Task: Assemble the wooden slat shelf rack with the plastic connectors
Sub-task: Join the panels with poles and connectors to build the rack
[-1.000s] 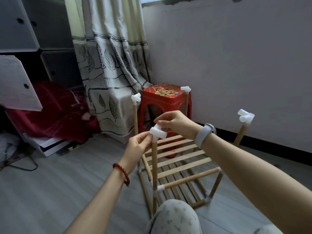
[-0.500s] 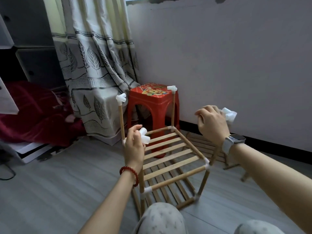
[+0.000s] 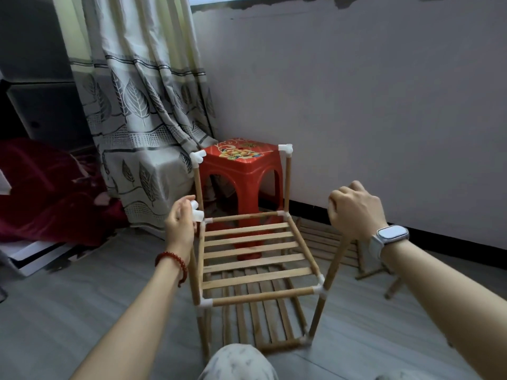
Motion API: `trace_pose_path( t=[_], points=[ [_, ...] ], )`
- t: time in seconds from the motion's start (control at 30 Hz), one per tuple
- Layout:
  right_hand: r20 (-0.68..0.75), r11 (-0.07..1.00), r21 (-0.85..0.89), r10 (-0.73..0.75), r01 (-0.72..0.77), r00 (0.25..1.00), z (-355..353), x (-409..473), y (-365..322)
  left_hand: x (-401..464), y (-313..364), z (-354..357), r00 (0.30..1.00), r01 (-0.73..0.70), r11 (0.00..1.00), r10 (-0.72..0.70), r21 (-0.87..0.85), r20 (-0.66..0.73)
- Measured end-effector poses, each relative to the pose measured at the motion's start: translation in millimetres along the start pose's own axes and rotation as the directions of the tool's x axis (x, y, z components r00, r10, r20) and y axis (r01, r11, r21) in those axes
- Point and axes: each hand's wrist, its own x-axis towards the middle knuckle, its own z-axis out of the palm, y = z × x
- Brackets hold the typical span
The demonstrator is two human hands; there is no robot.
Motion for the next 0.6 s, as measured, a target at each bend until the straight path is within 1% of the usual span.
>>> trace_pose_path(
  t=[0.07,0.13,0.23,0.3,0.4,0.47,0.53,0.57,0.6],
  points=[
    [0.044,0.997,-0.041,0.064,-0.062,0.997,-1,-1,-9,2,-3,2,1.0,-0.012,1.0,0.012,0.018,-0.014],
    [0.076,0.989,-0.041,0.143,-0.141,0.987,-3,-2,-15,4,-5,1,1.0,-0.005,1.0,0.005,0.02,-0.026],
    [0.113,0.967,-0.028,0.256,-0.255,0.96,-3,-1,-21,7,-7,-2,0.999,-0.037,0.999,0.037,0.003,0.004],
    [0.134,0.951,-0.033,0.31,-0.308,0.941,-2,4,-23,9,-11,-2,0.999,-0.054,0.998,0.054,-0.025,0.0],
    [0.155,0.93,-0.044,0.366,-0.364,0.918,0,14,-24,11,-11,2,0.997,-0.067,0.997,0.065,-0.044,-0.044],
    [0.157,0.924,-0.035,0.382,-0.381,0.911,0,15,-24,6,-9,8,0.986,-0.11,0.994,0.11,0.002,-0.127],
    [0.136,0.933,-0.022,0.358,-0.358,0.924,0,11,-23,-3,-7,13,0.968,-0.123,0.992,0.127,0.029,-0.216],
    [0.13,0.945,-0.008,0.325,-0.326,0.937,0,8,-21,-5,-7,14,0.966,-0.118,0.993,0.121,0.023,-0.227],
    [0.139,0.96,0.016,0.273,-0.278,0.952,-1,6,-18,-4,-9,12,0.974,-0.109,0.994,0.106,-0.002,-0.2]
  ],
)
